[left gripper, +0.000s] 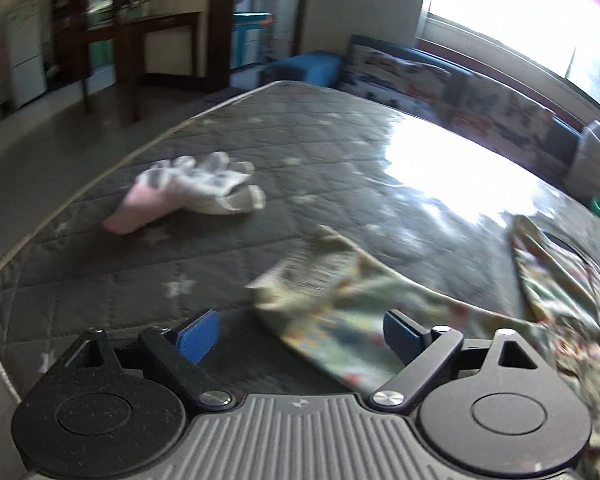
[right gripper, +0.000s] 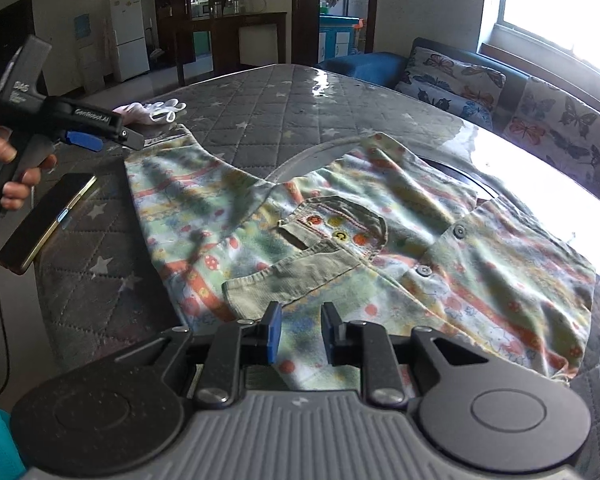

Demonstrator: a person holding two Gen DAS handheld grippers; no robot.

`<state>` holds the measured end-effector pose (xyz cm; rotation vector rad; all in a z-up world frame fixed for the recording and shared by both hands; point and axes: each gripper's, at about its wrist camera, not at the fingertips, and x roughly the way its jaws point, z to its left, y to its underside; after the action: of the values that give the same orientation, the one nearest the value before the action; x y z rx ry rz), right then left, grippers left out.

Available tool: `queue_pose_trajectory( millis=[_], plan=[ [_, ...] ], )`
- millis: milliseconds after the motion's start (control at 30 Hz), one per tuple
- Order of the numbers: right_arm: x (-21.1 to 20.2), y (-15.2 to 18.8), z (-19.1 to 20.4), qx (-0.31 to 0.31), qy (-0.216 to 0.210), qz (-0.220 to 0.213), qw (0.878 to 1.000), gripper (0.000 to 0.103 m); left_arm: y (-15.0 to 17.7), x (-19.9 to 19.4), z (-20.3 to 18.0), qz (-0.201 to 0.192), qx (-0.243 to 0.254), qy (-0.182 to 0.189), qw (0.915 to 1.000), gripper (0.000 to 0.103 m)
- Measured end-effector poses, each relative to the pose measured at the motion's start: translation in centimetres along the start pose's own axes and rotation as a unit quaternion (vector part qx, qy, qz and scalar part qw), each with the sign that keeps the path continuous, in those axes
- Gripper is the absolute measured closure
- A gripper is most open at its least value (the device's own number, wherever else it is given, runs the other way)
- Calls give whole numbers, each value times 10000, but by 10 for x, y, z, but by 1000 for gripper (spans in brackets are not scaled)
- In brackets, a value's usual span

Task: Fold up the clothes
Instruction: 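Grasp the other sleeve cuff with the left gripper and lift it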

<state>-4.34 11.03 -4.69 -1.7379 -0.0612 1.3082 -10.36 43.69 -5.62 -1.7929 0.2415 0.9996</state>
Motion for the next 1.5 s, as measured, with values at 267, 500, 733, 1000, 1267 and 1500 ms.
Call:
queue_pose_trajectory(
  millis=[267,500,733,1000,1267,1500],
  plan=[
    [-2,-2,3,-6,-38,-17,10000,82,-1,11,13,29,-282,10,9996,25],
    [-1,-1,3,15,-55,22,10000,82,-2,17,19,29,-363,72,9993,47],
    [0,-1,4,8,-65,27,10000,81,-4,23,26,15,-476,210,9986,82],
    [-1,0,3,18,-54,23,10000,81,-6,25,38,9,-876,218,9959,88],
    [-2,-1,3,23,-60,-11,10000,79,-4,15,33,-99,-798,318,9963,69],
    [-5,-1,4,13,-64,-61,10000,77,-2,22,25,-64,-680,197,9975,71]
  ],
)
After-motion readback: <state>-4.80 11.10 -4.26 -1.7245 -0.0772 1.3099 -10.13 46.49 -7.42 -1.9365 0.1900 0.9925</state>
